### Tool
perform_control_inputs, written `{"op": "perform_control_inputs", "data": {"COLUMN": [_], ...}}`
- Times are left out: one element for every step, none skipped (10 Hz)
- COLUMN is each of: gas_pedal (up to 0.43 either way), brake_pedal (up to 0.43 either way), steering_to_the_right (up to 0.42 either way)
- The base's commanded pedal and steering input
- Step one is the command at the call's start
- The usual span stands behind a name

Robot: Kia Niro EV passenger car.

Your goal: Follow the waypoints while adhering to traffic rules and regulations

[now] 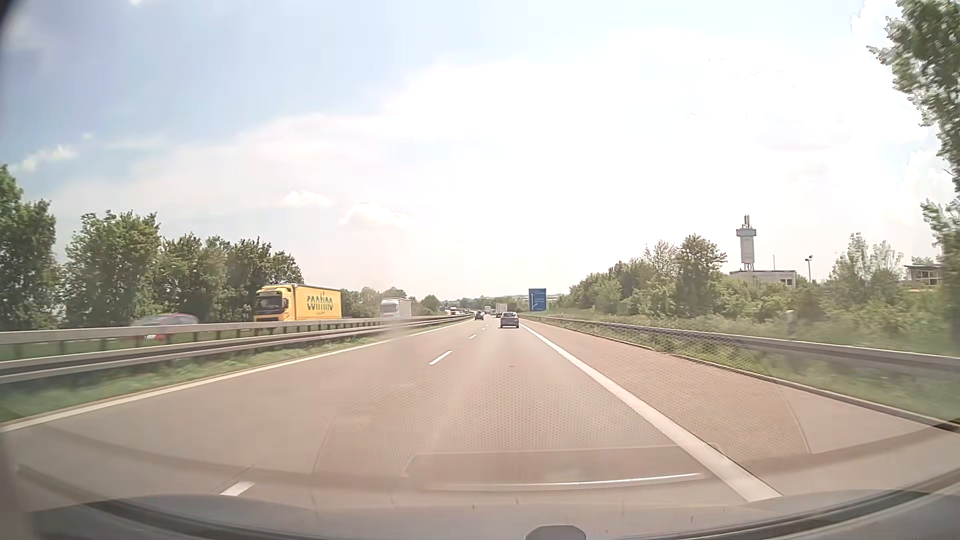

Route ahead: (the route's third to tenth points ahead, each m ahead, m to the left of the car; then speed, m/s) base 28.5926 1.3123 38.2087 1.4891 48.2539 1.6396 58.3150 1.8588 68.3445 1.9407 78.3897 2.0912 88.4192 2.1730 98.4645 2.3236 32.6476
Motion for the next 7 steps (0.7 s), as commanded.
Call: {"op": "perform_control_inputs", "data": {"gas_pedal": [0.319, 0.331, 0.331, 0.350, 0.358, 0.370, 0.370], "brake_pedal": [0.000, 0.000, 0.000, 0.000, 0.000, 0.000, 0.000], "steering_to_the_right": [-0.004, -0.004, -0.004, -0.004, -0.004, -0.004, -0.004]}}
